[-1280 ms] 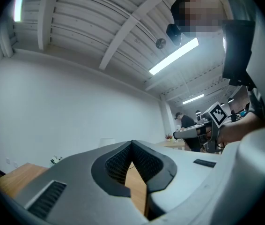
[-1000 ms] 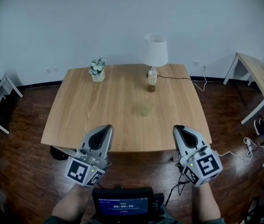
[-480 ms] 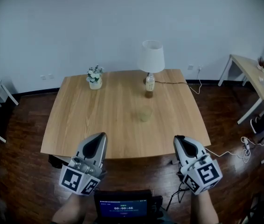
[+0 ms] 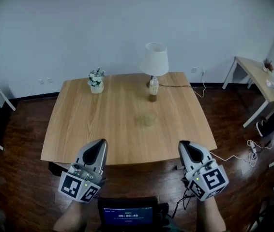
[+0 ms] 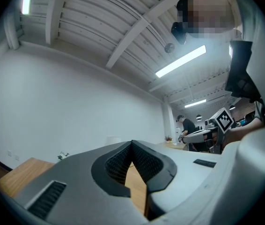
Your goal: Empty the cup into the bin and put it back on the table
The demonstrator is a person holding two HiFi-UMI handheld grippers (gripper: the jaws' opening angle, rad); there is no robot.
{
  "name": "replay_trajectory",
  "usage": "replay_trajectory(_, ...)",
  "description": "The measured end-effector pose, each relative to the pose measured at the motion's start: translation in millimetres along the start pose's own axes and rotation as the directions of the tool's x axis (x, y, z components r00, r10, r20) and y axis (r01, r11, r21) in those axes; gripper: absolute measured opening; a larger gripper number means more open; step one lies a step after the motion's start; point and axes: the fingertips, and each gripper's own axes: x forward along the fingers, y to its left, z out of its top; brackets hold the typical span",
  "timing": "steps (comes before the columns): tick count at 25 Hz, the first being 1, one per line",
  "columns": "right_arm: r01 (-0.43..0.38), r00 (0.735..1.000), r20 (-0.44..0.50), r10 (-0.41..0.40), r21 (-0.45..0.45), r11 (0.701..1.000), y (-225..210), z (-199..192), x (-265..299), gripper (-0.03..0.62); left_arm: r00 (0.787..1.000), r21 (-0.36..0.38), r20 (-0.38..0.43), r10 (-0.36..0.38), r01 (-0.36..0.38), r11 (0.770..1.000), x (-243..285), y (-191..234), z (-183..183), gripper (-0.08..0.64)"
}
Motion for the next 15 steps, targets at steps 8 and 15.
replay_trajectory(8, 0.011, 1.000, -0.017, -0.012, -0.007, 1.000, -1.4, -4.8, 0.8, 0.002, 1.000, -0.006, -0.003, -0.029, 0.029, 1.000, 1.2, -0.1, -3.3, -0.002)
replay_trajectory(15, 0.009, 1.000, -0.028, -0.009, -0.007, 1.000, 2.0, -7.8, 1.3, 0.002, 0.999, -0.016, -0.007, -0.054, 0.054, 0.998, 1.0, -4.2, -4.5, -0.002)
